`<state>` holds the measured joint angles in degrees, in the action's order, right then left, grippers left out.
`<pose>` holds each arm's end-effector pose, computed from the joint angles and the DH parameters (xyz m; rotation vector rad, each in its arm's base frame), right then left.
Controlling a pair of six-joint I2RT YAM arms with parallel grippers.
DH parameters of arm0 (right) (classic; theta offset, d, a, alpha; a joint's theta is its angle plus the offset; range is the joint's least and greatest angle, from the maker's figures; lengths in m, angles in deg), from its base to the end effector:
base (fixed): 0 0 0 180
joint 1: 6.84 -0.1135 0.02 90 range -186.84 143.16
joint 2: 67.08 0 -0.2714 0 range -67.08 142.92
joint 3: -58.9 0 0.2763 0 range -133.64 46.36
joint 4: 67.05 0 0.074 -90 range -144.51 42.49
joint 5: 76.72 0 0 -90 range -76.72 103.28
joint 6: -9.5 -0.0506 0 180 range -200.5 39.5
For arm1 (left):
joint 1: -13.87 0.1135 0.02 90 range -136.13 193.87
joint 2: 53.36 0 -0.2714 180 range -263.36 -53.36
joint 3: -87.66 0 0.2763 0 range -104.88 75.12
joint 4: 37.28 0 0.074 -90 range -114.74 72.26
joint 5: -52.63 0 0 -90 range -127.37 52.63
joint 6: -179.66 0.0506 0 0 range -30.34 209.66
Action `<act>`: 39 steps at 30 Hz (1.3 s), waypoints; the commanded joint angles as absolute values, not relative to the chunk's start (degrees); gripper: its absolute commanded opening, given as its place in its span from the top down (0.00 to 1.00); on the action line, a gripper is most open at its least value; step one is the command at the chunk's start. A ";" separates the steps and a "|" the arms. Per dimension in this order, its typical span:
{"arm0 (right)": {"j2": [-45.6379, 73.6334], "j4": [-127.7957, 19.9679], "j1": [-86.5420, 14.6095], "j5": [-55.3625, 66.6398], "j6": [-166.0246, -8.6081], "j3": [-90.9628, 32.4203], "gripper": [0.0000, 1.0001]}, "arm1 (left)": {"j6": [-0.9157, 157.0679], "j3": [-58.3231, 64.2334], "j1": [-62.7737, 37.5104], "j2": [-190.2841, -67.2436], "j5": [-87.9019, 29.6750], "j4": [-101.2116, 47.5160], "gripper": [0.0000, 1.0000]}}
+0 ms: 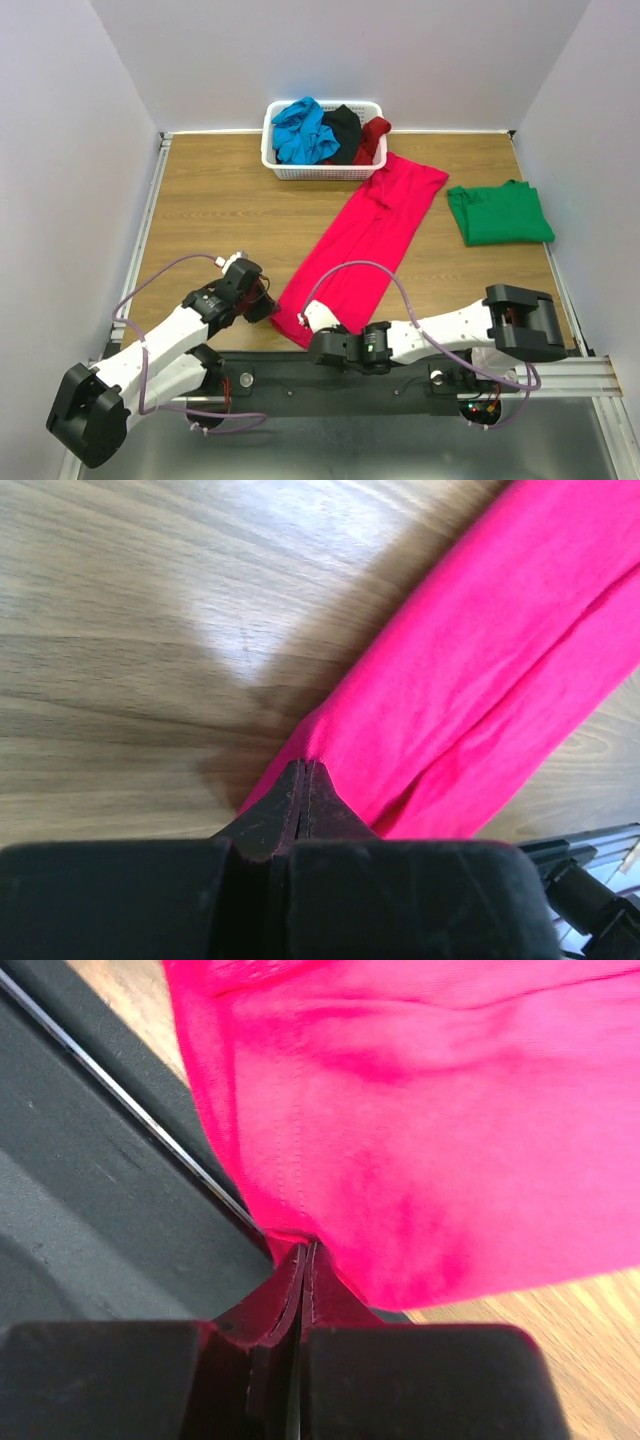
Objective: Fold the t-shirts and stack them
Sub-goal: Fold the tshirt
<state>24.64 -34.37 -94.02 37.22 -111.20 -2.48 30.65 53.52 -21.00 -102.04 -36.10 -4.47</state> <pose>0.0363 0.3198 0.1381 -1.0868 2.2962 0.2439 0.1574 -0.1111 0.1563 -0.5221 2.4943 -0.7461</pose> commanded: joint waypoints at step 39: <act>16.58 -31.22 -40.86 35.79 -99.24 -16.83 1.00 | 44.30 -20.74 -20.41 -164.43 -33.42 -6.11 1.00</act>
<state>14.48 -27.05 -43.88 39.58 -102.92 -12.71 42.70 -14.76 -20.90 -162.63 -32.95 -7.64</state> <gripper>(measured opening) 0.012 0.025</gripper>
